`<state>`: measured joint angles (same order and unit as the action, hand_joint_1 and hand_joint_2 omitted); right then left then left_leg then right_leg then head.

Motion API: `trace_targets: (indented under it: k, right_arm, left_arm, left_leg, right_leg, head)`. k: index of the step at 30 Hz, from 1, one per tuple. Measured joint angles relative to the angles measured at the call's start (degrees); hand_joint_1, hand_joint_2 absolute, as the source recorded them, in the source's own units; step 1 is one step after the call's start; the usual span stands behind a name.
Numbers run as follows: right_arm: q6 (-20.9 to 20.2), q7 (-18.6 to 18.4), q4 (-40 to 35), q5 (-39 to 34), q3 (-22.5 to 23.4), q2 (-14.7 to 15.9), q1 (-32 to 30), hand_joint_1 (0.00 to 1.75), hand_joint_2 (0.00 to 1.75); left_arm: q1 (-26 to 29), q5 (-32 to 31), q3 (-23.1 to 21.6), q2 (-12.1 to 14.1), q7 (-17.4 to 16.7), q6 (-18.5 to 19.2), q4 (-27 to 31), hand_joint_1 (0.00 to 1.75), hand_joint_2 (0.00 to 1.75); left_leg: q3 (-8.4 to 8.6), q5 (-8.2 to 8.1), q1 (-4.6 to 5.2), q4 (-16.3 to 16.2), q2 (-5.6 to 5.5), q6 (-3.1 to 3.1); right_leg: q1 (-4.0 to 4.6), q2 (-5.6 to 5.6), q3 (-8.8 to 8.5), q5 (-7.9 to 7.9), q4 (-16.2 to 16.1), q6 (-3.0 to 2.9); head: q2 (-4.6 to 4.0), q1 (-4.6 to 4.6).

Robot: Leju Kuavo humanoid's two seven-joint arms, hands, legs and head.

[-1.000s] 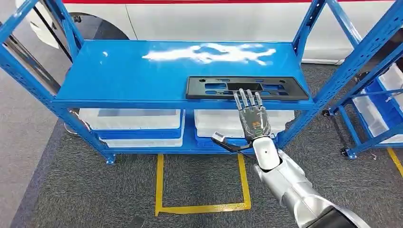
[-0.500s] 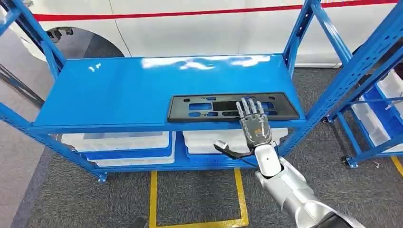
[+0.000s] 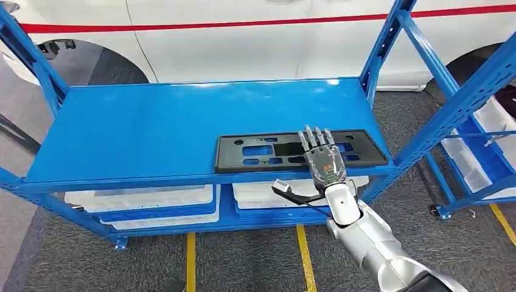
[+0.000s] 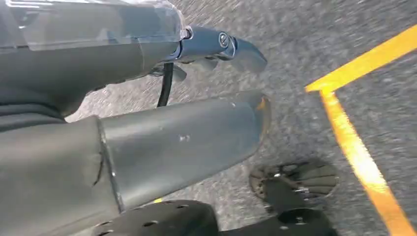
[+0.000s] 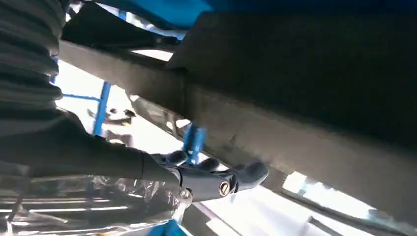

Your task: Take the parts from the cabinet and place them on the table.

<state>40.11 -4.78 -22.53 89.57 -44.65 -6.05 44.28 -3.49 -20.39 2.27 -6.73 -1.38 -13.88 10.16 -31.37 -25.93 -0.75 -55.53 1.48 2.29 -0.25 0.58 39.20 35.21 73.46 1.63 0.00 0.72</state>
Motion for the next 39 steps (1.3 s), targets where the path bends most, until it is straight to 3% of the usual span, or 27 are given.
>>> trace_targets:
  k: [1, 2, 3, 5, 6, 8, 9, 10, 17, 21, 33, 38, 39]
  right_arm:
    - [-0.02, 1.45, 0.15, -0.09, 0.00, 0.00, -0.07, 0.00, 1.75]
    - [-0.02, 2.66, 0.28, -0.15, 0.00, 0.02, -0.15, 0.00, 1.75]
    - [-0.02, 3.40, 0.39, -0.22, 0.00, 0.02, -0.15, 0.00, 1.75]
    - [-0.02, 4.85, 0.48, -0.24, 0.00, 0.07, -0.28, 0.00, 1.75]
    - [-0.02, 5.57, 0.44, -0.33, 0.00, 0.11, -0.40, 0.00, 1.75]
    - [0.00, 6.71, -0.11, -0.52, 0.00, 0.07, -0.37, 0.00, 1.75]
    - [0.00, 7.42, -0.44, -0.52, 0.00, -0.06, -0.55, 0.00, 1.75]
    - [0.00, 8.11, -0.48, -0.48, 0.00, -0.09, -0.62, 0.00, 1.75]
    - [0.00, 9.44, -0.37, -0.11, -0.17, -0.74, -1.01, 0.00, 1.75]
    - [0.00, 9.41, -0.42, 0.13, -1.18, -0.79, -1.76, 0.00, 1.75]
    - [-0.02, 8.87, -0.46, 0.31, -3.04, -0.81, -2.91, 0.00, 1.75]
    - [0.00, 9.41, -0.59, -0.13, -5.82, -0.79, -3.06, 0.00, 1.75]
    - [0.00, 9.41, -0.59, -0.50, -6.10, -0.83, -3.11, 0.23, 1.75]
  left_arm:
    - [-0.09, 0.00, -0.09, 0.00, 0.02, 0.00, 0.00, 0.00, 0.00]
    - [-0.21, 0.02, -0.09, 0.04, 0.09, 0.07, 0.00, 0.00, 0.00]
    - [-0.22, 0.04, -0.09, 0.04, 0.11, 0.17, 0.00, 0.00, 0.00]
    - [-0.11, 0.02, -0.07, 0.04, 0.24, 0.48, 0.00, 0.00, 0.00]
    - [-0.17, 0.02, -0.07, 0.02, 0.28, 0.48, -0.02, 0.00, 0.00]
    - [-0.73, 0.02, -0.07, 0.04, 0.44, 0.48, 0.00, 0.00, 0.00]
    - [-0.80, 0.00, -0.07, 0.13, 0.48, 0.46, 0.00, 0.00, 0.00]
    - [-0.90, 0.00, -0.07, 0.13, 0.59, 0.44, 0.00, 0.00, 0.00]
    - [-0.88, -0.17, -0.07, 0.13, 0.76, 0.39, 0.00, 0.00, 0.00]
    - [-0.87, -0.33, -0.06, 0.11, 0.77, 0.24, 0.00, 0.00, 0.00]
    - [-0.86, -0.83, -0.02, 0.11, 0.77, -0.28, 0.00, 0.00, 0.00]
    - [-0.87, -1.18, 0.00, 0.11, 0.74, -0.11, 0.00, 0.00, 0.00]
    - [-0.86, -1.18, 0.00, 0.11, 0.74, -0.06, 0.00, 0.00, 0.00]
  left_leg:
    - [0.29, -0.26, 0.00, -0.07, 0.10, -0.01]
    - [0.78, -0.57, -0.03, -0.08, 0.10, -0.03]
    - [1.40, -0.94, -0.03, -0.10, 0.10, -0.07]
    - [2.67, -1.74, -0.06, -0.20, 0.07, -0.45]
    - [2.44, -2.06, -0.02, -0.26, 0.07, -0.86]
    - [1.97, -2.32, 0.24, -0.51, 0.16, -1.58]
    - [1.95, -2.74, 0.38, -0.91, 0.18, -1.21]
    - [2.02, -2.31, 0.37, -0.62, 0.17, -0.25]
    - [2.18, -1.93, 0.05, -0.22, -0.25, -0.93]
    - [2.19, -1.97, -0.03, -0.19, -0.25, -1.86]
    - [2.15, -2.11, 0.12, -0.57, -0.29, -2.03]
    - [2.09, -2.15, 0.14, -0.67, -0.31, -2.00]
    - [2.07, -2.15, 0.14, -0.68, -0.32, -2.00]
  right_leg:
    - [-0.19, -0.05, 1.78, -0.37, 2.15, 0.18]
    - [-0.39, -0.17, 2.15, -2.17, 1.53, 0.25]
    - [-0.57, -0.27, 1.20, -5.20, -1.66, 0.22]
    - [-0.72, -0.27, -2.75, -11.85, -11.91, -0.05]
    - [-0.65, -0.04, -3.87, -11.95, -14.32, -0.33]
    - [-0.48, -0.23, -4.51, -11.01, -15.74, -0.91]
    - [-0.66, -0.18, -4.54, -11.24, -16.25, -0.78]
    - [-0.50, -0.16, -4.57, -11.16, -16.19, -0.80]
    - [0.02, -0.68, -4.51, -10.91, -15.90, -1.59]
    - [0.06, -0.71, -4.47, -10.84, -15.70, -1.69]
    - [0.03, -0.80, -4.48, -10.83, -15.65, -1.70]
    - [-0.06, -0.83, -4.48, -10.83, -15.65, -1.69]
    - [-0.10, -0.84, -4.48, -10.83, -15.65, -1.69]
  head:
    - [0.00, 0.00]
    - [0.00, 0.02]
    - [0.00, 0.02]
    - [0.00, 0.02]
    - [0.00, 0.07]
    - [0.00, -0.09]
    - [0.00, -0.09]
    - [0.00, -0.13]
    - [0.00, -0.09]
    - [0.00, -0.09]
    - [0.00, -0.09]
    - [0.00, -0.09]
    - [0.00, -0.09]
